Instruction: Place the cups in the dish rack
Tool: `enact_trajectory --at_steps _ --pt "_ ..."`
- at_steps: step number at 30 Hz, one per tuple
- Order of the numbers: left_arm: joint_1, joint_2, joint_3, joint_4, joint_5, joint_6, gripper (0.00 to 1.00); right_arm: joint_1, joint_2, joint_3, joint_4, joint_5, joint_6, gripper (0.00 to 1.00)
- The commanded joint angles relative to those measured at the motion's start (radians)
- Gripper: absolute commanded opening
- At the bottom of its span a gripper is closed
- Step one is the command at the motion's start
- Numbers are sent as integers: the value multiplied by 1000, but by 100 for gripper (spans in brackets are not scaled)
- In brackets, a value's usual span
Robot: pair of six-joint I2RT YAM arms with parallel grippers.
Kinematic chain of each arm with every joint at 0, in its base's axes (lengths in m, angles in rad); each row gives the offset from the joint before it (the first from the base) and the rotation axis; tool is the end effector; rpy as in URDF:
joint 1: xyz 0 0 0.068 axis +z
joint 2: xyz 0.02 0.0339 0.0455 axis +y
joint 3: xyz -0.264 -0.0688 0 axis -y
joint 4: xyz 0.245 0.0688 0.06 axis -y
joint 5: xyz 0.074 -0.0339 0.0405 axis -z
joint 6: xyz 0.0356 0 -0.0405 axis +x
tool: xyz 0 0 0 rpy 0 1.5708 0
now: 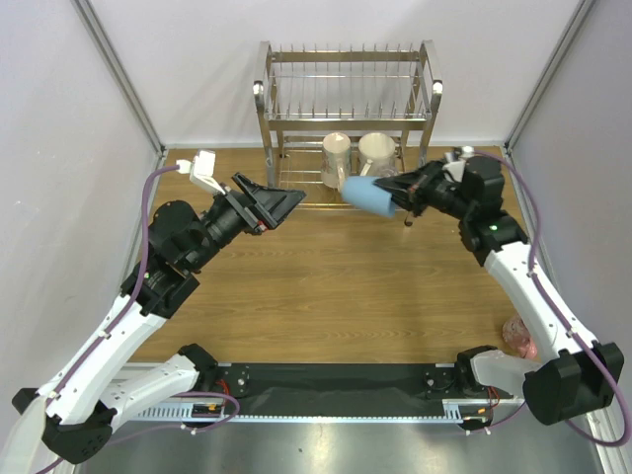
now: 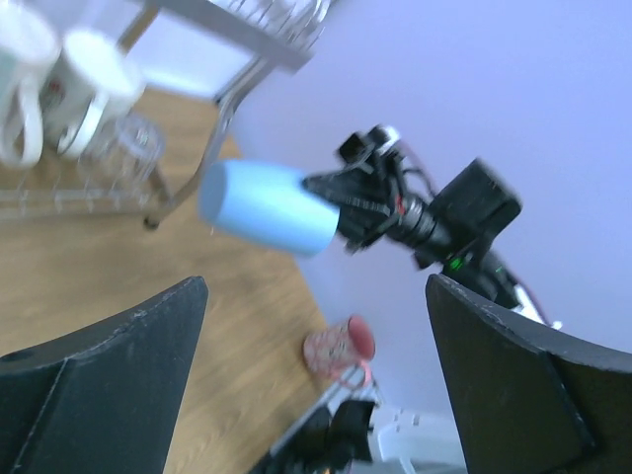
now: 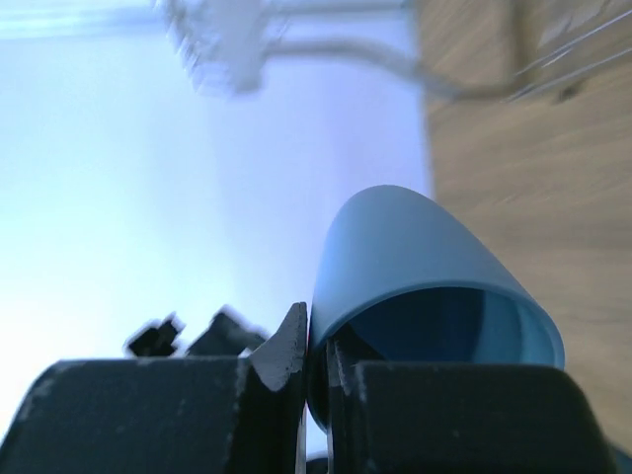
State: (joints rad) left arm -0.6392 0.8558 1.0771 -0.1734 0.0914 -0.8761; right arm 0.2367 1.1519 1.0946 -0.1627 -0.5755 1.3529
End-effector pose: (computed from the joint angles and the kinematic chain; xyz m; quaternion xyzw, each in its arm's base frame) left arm 0.1442 -0.1112 0.4304 -0.0486 0.6883 -0.5198 0.5036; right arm 0.2502 0.0803 0.3779 0.2458 0.7288 0.5830 0.2618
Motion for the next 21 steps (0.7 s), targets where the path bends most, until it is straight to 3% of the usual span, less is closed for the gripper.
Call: enact_trajectory --at_steps 1,7,14,21 --pt "-13 11 7 169 -36 46 100 90 28 10 374 -121 221 0" --pt "-54 40 40 199 -90 92 100 167 126 105 583 -135 291 0" --pt "-106 71 27 279 -200 84 100 202 175 59 896 -87 452 0" --pt "-149 101 46 331 -265 169 100 237 204 74 979 -73 505 0"
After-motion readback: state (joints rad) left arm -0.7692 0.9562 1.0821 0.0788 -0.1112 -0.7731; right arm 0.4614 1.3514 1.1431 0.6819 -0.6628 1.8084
